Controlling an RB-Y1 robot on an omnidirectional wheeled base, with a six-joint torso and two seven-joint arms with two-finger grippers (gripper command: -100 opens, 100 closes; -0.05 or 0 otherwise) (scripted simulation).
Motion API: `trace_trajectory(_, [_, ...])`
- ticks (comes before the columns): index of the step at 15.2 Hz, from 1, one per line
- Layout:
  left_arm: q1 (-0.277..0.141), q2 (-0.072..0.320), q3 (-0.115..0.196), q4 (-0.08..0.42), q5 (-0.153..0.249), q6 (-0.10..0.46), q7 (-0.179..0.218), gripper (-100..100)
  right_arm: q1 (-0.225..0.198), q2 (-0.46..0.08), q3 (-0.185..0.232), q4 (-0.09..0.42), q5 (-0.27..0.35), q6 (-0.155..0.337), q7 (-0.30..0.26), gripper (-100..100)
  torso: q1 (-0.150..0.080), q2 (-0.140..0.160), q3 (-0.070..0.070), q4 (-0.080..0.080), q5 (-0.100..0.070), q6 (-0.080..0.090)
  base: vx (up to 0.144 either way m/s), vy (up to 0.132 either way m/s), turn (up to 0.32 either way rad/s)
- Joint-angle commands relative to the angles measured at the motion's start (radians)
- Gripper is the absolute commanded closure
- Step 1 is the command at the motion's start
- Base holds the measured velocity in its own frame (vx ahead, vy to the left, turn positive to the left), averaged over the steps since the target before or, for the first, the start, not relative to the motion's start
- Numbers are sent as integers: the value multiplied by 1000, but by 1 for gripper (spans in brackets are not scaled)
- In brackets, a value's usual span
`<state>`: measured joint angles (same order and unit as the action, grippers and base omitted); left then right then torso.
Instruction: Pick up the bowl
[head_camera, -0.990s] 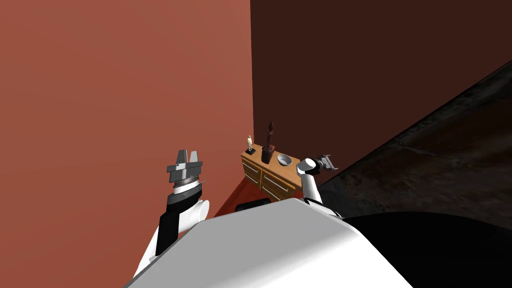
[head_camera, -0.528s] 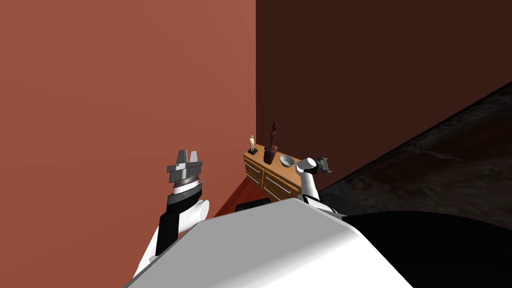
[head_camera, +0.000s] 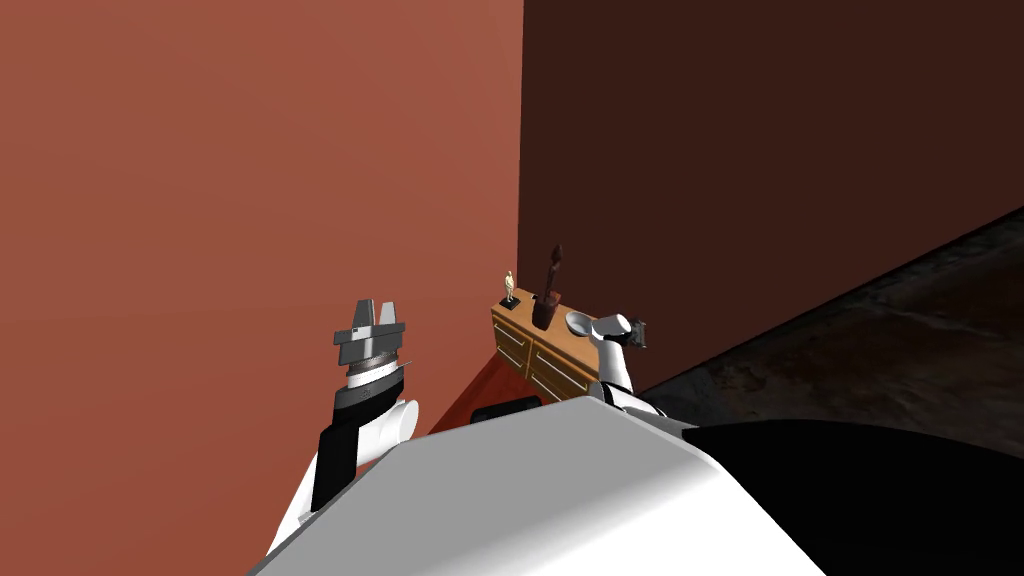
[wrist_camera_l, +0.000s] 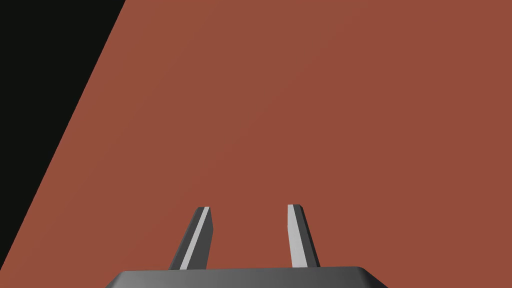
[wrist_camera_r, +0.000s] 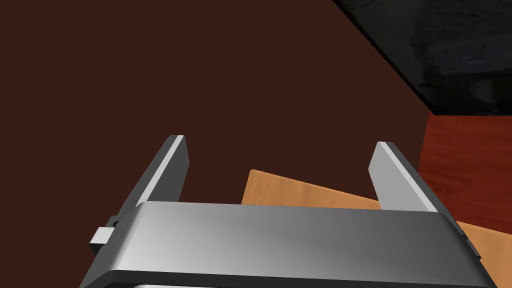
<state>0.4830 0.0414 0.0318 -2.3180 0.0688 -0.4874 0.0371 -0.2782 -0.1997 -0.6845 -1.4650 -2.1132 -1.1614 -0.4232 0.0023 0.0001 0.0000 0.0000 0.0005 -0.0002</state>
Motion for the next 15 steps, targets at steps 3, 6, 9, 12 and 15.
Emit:
trace_trajectory(3, [0,0,0,0,0,0,0,0,-33,5,-30,36,-95,-26,-24,-100,0,0,0,0,0,0,14,23,81])
trace_trajectory(6, [0,0,0,0,0,0,0,0,-58,9,-50,60,-154,-45,-40,-100,-1,0,0,0,0,1,8,16,43])
trace_trajectory(9, [0,0,0,0,0,0,0,0,-81,13,-69,82,-218,-62,-54,-100,0,0,0,0,0,0,10,22,83])
trace_trajectory(12, [0,0,0,0,0,0,0,0,-102,17,-87,103,-282,-78,-67,-100,0,0,0,0,0,0,14,22,67])
trace_trajectory(15, [0,0,0,0,0,0,0,0,-121,20,-102,122,-345,-93,-80,-100,0,0,0,0,0,0,11,17,60])
